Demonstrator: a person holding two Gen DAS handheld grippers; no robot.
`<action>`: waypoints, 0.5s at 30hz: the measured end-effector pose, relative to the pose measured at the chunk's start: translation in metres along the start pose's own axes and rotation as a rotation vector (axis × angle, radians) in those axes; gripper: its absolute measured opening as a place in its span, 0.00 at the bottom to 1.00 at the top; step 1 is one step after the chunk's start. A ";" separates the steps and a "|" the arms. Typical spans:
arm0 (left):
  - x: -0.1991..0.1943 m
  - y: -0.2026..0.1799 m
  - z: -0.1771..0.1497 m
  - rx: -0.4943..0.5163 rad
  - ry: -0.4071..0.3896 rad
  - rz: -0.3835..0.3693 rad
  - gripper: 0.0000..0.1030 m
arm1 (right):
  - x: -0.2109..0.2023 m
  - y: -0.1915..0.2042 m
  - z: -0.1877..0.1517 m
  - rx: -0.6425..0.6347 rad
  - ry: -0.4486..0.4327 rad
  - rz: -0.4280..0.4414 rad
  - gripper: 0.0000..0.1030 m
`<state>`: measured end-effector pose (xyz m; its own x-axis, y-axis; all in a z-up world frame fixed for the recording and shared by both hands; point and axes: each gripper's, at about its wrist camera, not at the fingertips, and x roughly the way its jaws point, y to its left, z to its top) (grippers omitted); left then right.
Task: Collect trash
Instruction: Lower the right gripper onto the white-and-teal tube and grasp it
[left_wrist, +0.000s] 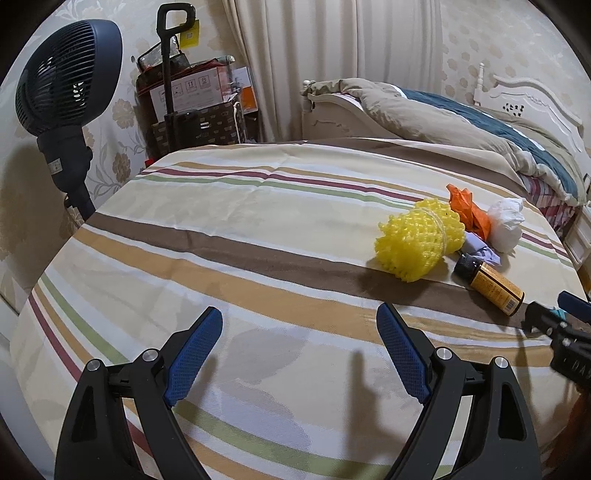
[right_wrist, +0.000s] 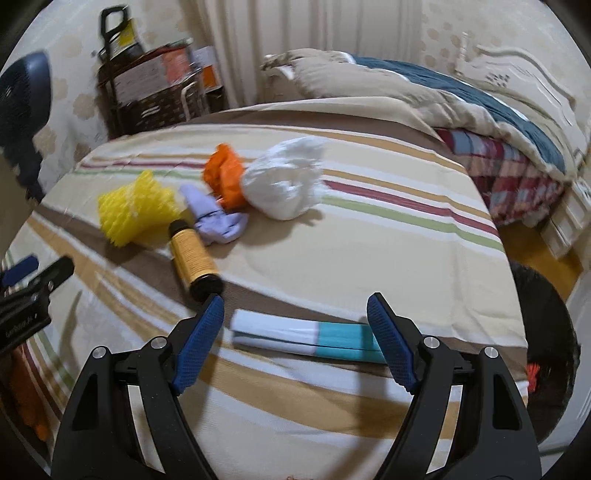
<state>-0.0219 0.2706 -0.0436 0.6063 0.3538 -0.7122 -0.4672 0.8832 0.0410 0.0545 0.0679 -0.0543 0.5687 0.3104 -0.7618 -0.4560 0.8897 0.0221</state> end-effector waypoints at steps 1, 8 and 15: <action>0.000 0.000 0.000 0.002 -0.001 0.001 0.83 | -0.001 -0.003 0.001 0.014 -0.003 -0.003 0.76; -0.001 0.002 0.001 -0.001 -0.004 -0.003 0.83 | -0.015 -0.015 0.003 0.062 -0.037 -0.055 0.76; -0.001 0.005 0.001 -0.018 0.001 -0.017 0.83 | -0.022 -0.037 -0.017 0.080 0.007 -0.104 0.76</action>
<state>-0.0240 0.2749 -0.0421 0.6139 0.3382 -0.7133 -0.4682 0.8835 0.0159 0.0475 0.0221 -0.0498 0.6051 0.2128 -0.7672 -0.3387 0.9409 -0.0062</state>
